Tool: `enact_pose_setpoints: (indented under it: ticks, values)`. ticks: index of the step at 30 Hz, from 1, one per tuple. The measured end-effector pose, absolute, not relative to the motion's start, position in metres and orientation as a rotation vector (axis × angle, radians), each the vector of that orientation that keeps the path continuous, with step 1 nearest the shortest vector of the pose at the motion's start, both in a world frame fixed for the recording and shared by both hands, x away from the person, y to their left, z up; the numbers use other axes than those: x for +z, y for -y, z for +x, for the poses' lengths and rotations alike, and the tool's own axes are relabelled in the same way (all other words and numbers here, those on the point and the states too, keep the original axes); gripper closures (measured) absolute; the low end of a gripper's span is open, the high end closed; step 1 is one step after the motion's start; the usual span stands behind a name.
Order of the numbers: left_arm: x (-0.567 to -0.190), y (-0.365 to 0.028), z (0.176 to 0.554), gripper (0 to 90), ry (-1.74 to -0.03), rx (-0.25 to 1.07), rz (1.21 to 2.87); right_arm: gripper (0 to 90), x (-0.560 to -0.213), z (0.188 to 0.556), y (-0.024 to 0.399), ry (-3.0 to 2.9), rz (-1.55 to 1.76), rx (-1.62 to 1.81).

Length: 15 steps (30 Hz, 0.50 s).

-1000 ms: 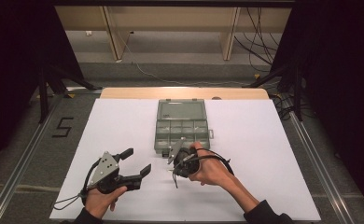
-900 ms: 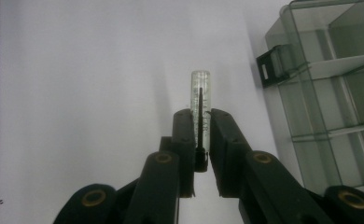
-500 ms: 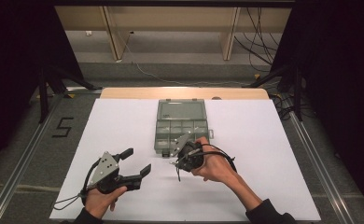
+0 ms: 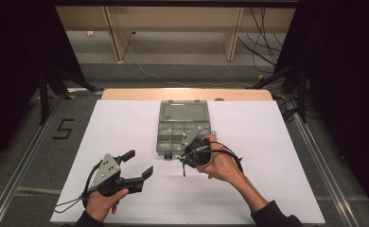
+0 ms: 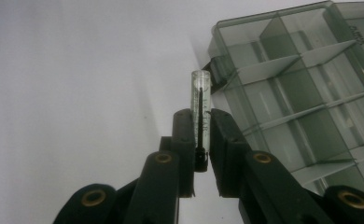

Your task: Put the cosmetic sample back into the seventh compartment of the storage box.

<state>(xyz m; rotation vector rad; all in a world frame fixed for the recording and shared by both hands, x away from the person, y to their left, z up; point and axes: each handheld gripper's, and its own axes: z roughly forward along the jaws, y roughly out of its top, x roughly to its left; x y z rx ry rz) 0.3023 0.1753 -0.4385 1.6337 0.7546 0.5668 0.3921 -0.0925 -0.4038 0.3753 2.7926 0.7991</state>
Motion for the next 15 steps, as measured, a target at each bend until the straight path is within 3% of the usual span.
enact_pose_setpoints:
  ticks: [15]
  values:
    - [-0.438,-0.175,0.302,15.7,-0.75,0.567,1.633,81.1,-0.397,0.403,0.107,-2.676,0.511,0.893]
